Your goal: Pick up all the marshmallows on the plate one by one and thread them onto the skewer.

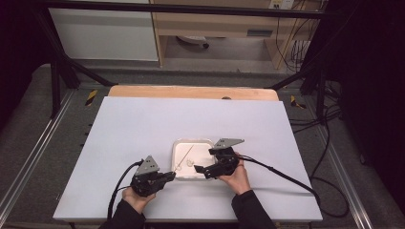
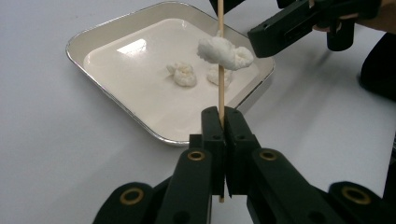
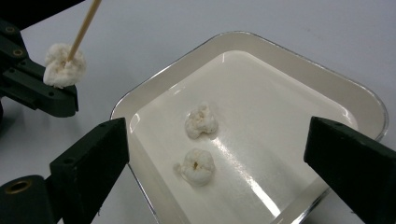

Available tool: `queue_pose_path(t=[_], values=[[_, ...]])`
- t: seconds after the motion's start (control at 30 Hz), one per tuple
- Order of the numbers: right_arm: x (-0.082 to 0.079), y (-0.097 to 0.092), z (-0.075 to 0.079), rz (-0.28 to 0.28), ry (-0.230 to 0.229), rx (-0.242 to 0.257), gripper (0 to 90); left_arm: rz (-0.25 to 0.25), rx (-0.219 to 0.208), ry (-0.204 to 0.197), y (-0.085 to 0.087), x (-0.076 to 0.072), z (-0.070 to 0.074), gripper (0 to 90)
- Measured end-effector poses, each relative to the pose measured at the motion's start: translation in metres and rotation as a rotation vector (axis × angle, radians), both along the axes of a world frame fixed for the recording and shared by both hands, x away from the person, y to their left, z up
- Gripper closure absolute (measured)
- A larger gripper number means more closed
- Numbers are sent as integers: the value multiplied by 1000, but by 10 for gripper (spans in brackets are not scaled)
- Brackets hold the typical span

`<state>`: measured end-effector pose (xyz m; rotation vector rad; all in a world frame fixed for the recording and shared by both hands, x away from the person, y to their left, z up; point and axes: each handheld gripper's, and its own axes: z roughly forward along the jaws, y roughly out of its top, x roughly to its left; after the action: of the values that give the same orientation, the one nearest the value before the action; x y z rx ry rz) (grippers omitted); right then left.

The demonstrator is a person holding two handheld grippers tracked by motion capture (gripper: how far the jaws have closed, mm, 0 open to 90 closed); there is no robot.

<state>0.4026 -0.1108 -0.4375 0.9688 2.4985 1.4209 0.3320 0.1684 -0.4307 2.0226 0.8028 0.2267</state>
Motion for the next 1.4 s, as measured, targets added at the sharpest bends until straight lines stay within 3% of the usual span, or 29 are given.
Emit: queue_pose_path(t=[0.17,0.37,0.5,0.67,1.0,1.4], values=[[-1,3,-7,28,-34,-62,202,4,-3,4,1,0,-1,884],[0,5,-9,34,-60,-84,337,2,0,4,1,0,-1,884],[0,6,-11,44,-62,-97,383,3,1,4,1,0,-1,884],[-1,14,-14,84,-80,-154,456,3,2,3,1,0,-1,884],[-5,19,-15,129,-83,-164,600,2,6,3,1,0,-1,884],[-6,20,-17,156,-79,-170,649,-3,11,4,1,0,-1,884]])
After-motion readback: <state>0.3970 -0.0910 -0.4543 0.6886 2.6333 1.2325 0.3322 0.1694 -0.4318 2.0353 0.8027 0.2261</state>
